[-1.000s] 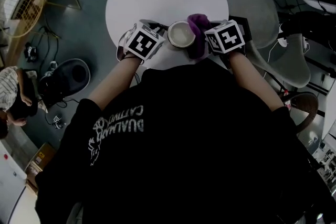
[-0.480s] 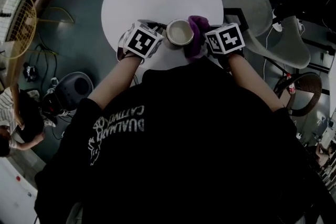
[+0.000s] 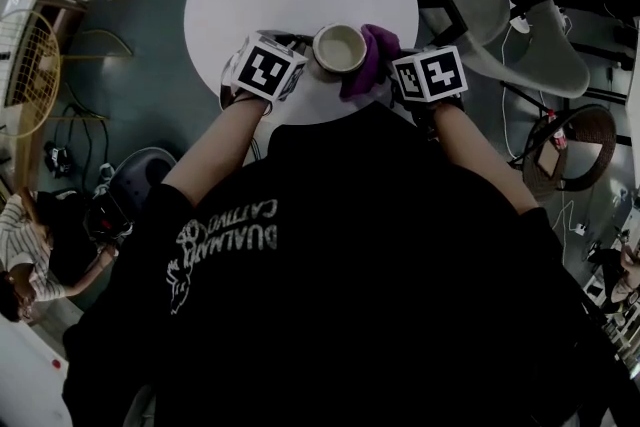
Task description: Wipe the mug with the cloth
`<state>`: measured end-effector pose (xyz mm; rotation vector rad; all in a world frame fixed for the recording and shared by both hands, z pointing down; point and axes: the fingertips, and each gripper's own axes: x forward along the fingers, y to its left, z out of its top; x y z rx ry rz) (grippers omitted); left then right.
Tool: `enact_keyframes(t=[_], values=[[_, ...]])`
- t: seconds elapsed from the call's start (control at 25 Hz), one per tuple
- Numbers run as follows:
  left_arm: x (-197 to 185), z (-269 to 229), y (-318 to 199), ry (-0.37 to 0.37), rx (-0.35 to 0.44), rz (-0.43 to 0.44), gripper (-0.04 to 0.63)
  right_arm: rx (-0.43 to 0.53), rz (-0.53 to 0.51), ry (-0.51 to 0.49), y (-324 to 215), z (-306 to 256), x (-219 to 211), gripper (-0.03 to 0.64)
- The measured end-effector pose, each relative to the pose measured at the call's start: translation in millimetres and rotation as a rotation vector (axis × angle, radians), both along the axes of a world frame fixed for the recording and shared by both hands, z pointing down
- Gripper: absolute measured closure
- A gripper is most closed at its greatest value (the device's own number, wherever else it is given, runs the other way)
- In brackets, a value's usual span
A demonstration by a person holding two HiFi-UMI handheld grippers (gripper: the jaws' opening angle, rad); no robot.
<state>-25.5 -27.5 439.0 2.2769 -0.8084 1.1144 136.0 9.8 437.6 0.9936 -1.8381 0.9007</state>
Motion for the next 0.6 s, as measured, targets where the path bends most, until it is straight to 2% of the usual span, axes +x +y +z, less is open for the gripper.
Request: enact_keyframes(t=[0.36, 0.6], values=[[1, 2, 3, -0.014, 0.007, 0.068, 0.529, 0.014, 0.061, -0.02, 19, 2, -4, 0.543], [2, 2, 5, -0.019, 0.009, 0.088, 0.529, 0.0, 0.054, -0.019, 33, 0, -8, 0.543]])
